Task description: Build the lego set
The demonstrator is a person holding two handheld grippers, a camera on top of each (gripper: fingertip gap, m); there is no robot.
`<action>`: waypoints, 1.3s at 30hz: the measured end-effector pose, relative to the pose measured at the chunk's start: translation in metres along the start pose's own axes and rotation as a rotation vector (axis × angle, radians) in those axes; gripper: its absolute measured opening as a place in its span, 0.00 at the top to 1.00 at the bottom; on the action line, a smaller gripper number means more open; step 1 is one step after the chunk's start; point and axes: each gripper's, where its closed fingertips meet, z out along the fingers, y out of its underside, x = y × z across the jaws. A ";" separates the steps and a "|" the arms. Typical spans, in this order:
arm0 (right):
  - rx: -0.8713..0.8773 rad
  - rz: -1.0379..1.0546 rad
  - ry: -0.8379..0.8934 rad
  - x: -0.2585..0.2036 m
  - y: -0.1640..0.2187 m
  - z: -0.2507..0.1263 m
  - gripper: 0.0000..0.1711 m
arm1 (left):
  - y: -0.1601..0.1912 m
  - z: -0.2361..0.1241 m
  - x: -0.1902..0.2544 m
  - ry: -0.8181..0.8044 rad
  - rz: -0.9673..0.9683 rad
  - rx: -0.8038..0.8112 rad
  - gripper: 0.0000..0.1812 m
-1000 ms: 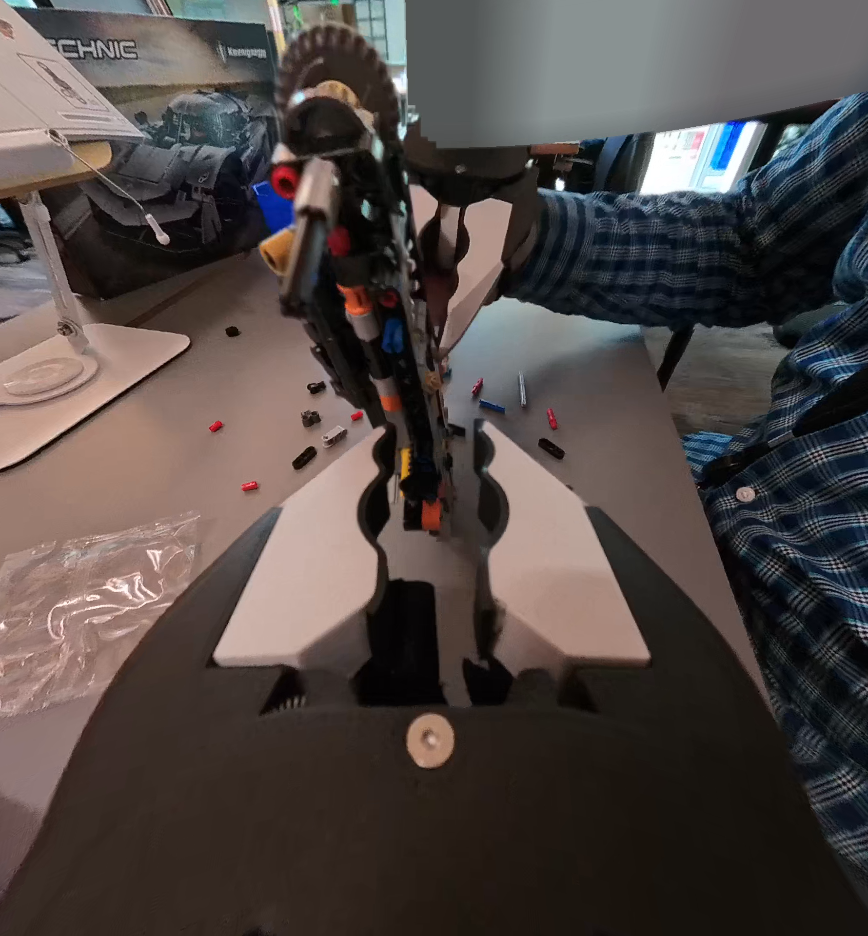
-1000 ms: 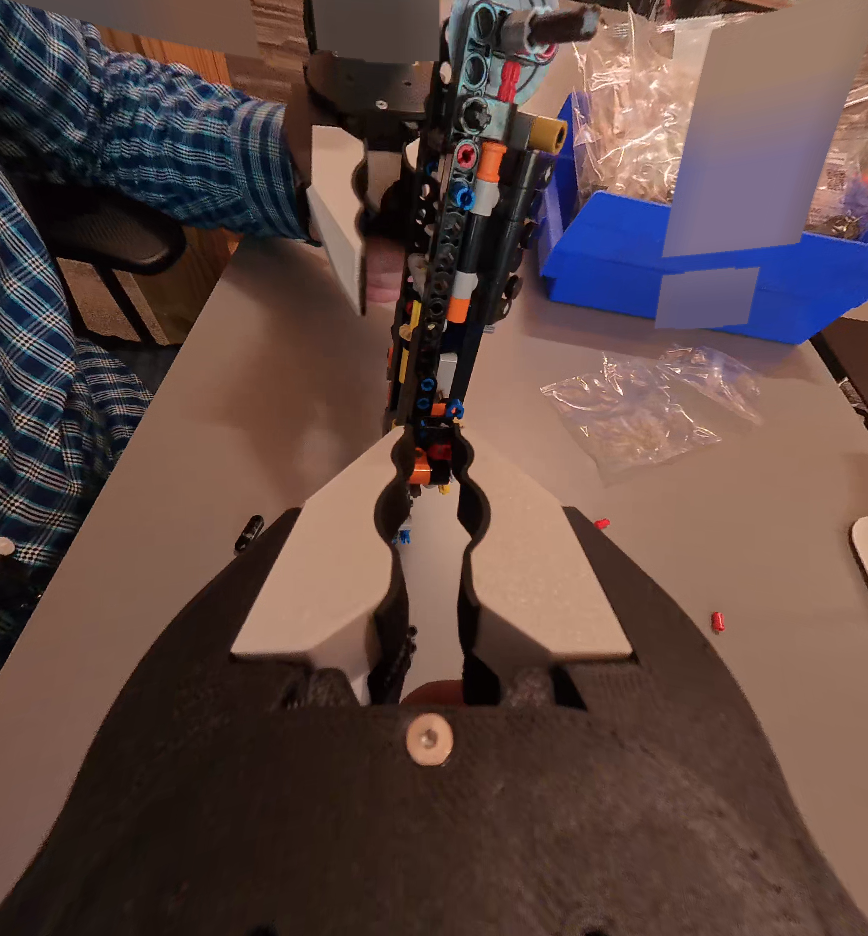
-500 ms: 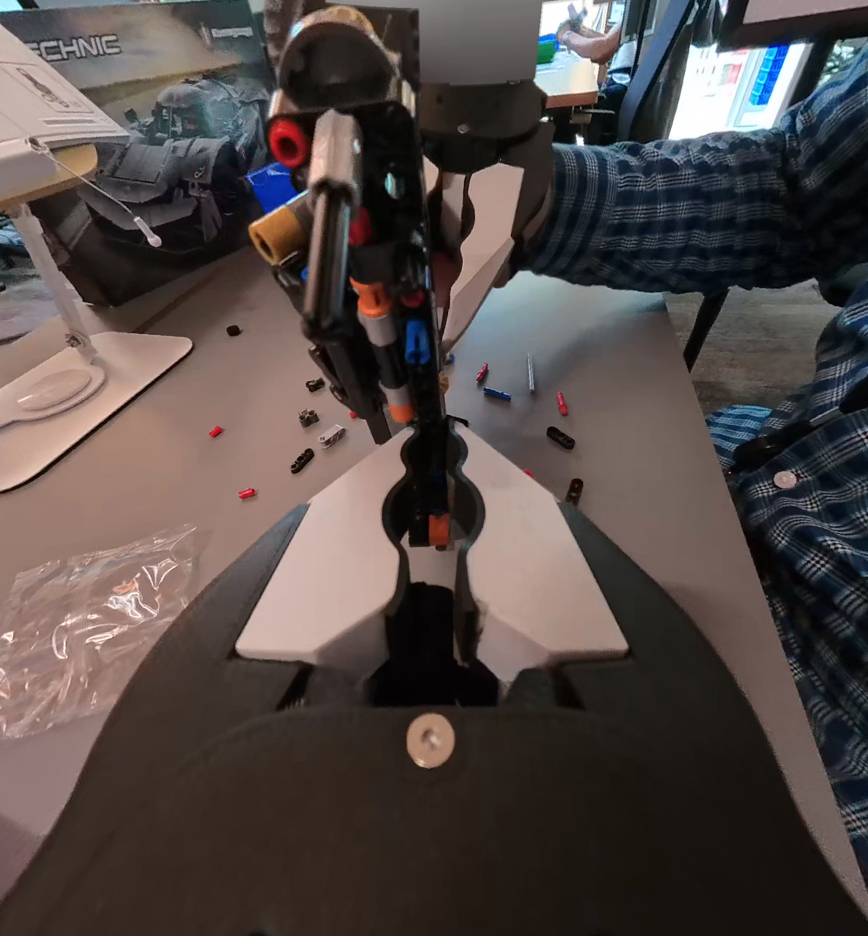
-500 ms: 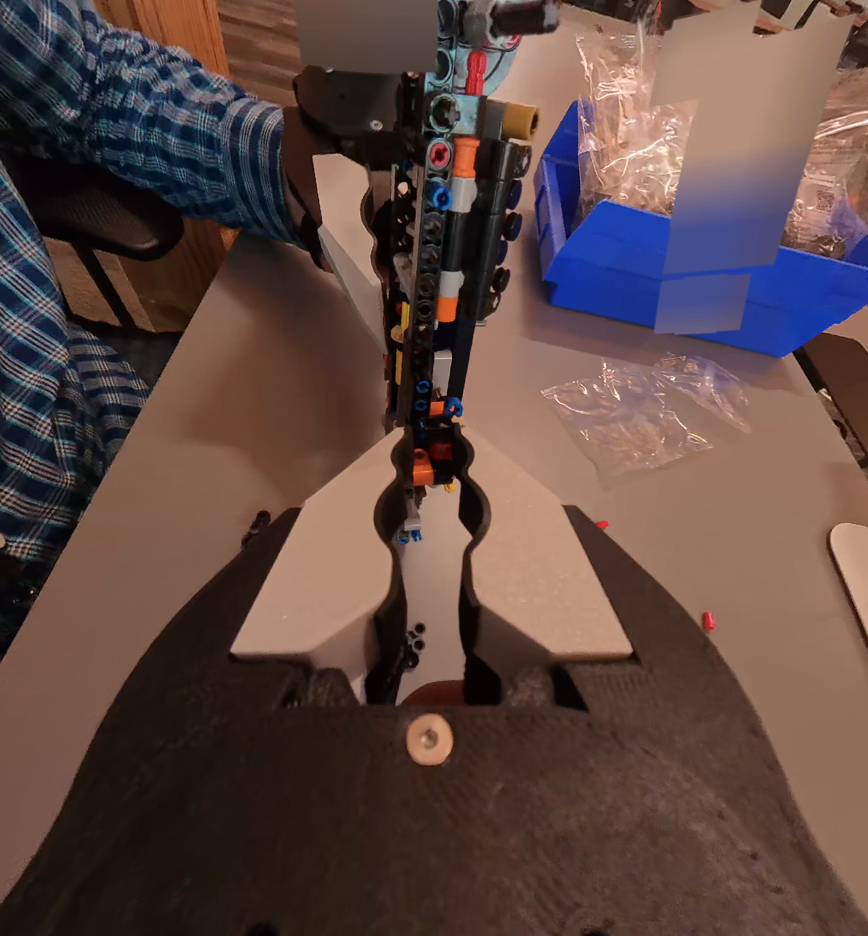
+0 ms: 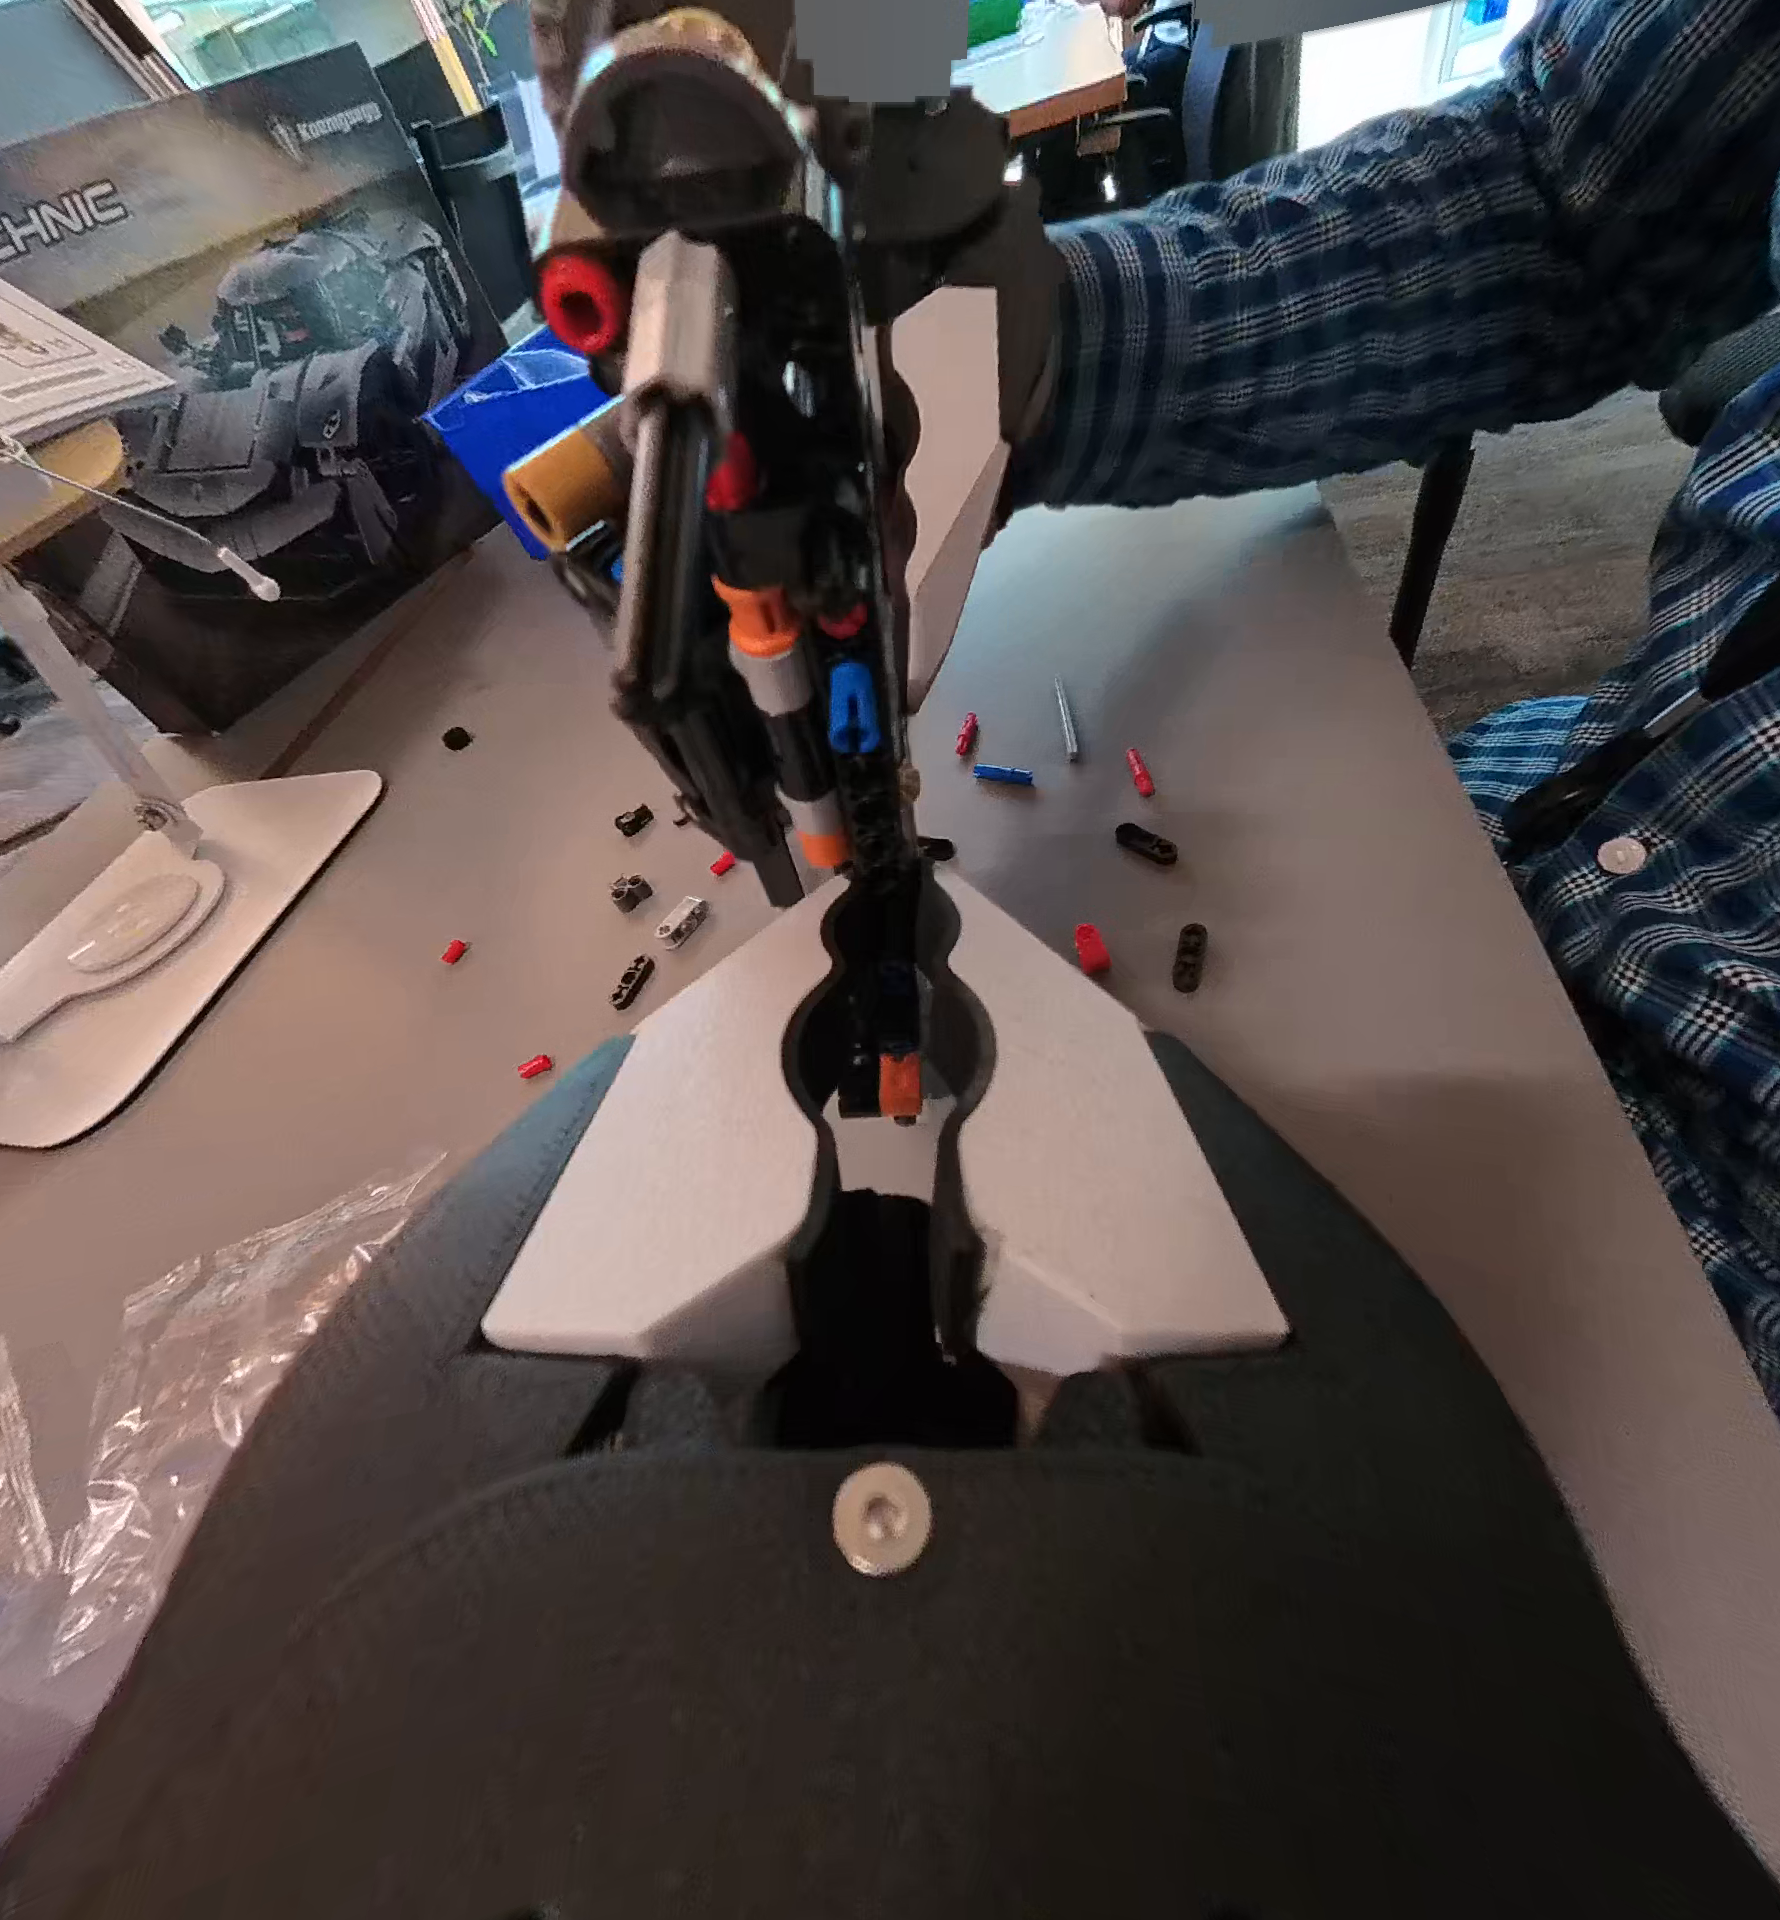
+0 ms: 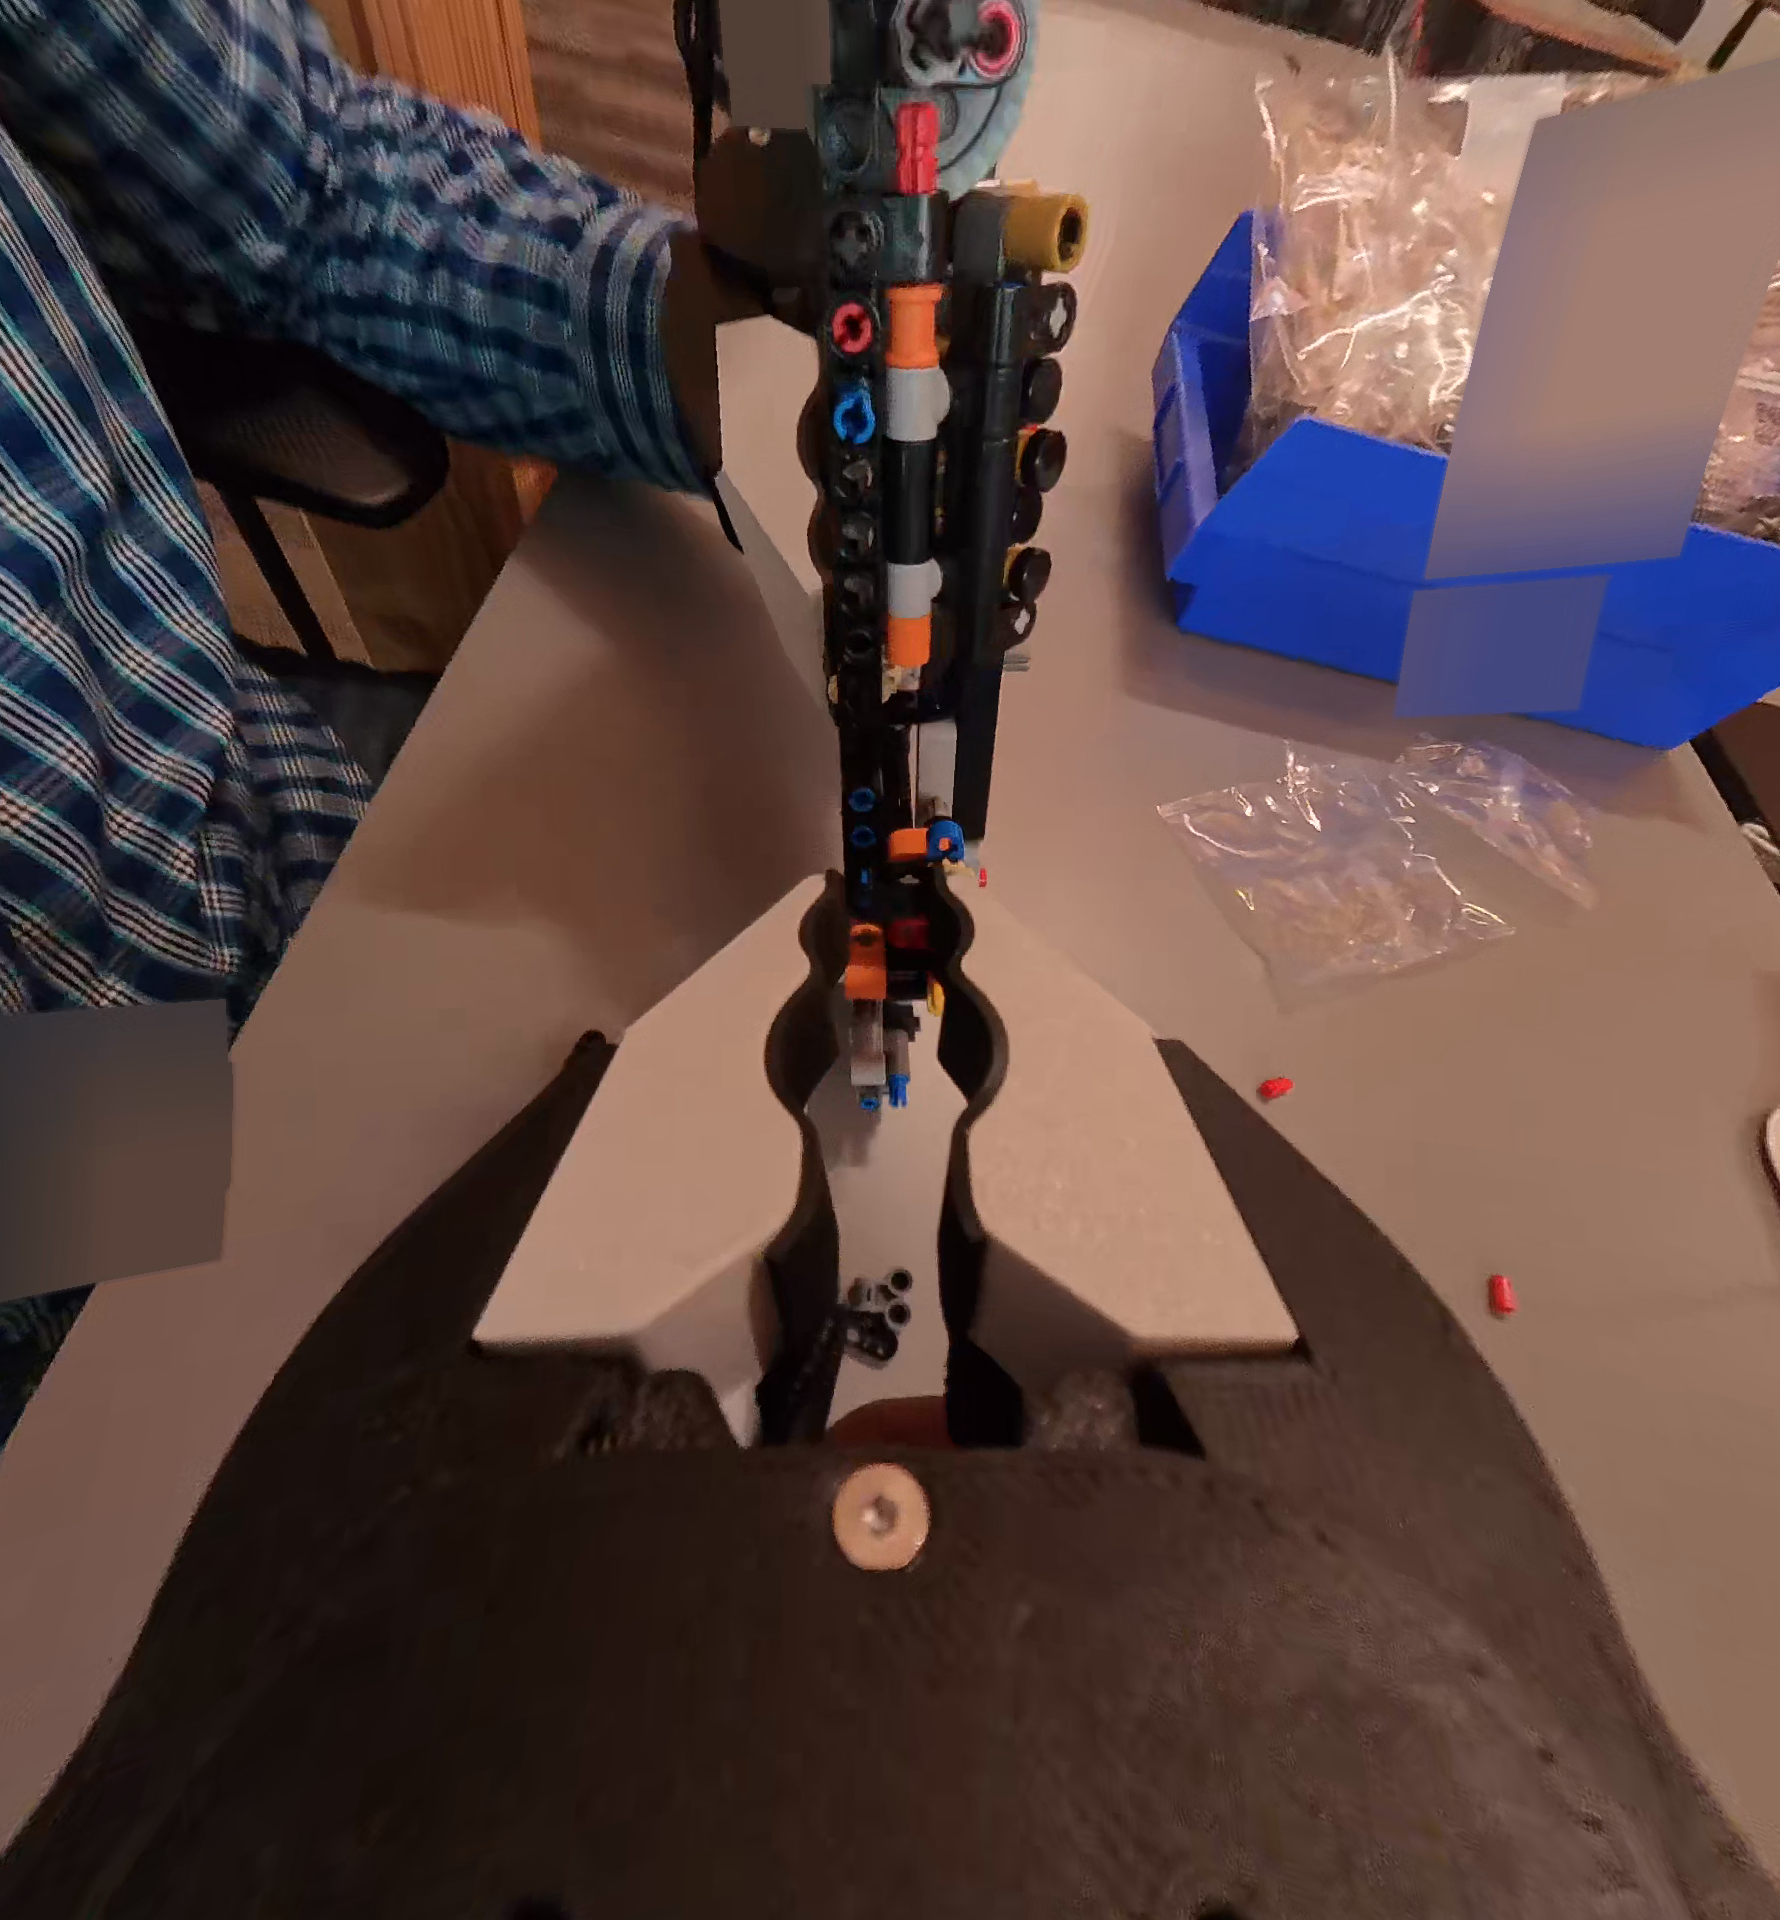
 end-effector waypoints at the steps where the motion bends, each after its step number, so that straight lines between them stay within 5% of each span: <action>1: 0.016 0.012 0.000 0.000 0.000 0.000 0.93 | 0.000 0.000 0.000 0.004 0.001 0.003 0.97; 14: 0.149 0.158 -0.034 -0.001 -0.006 -0.002 0.94 | -0.001 -0.003 0.000 0.050 -0.032 0.050 0.97; 39: 0.017 -0.019 0.008 -0.001 -0.003 0.000 0.93 | 0.002 -0.003 0.000 0.102 -0.081 0.082 0.97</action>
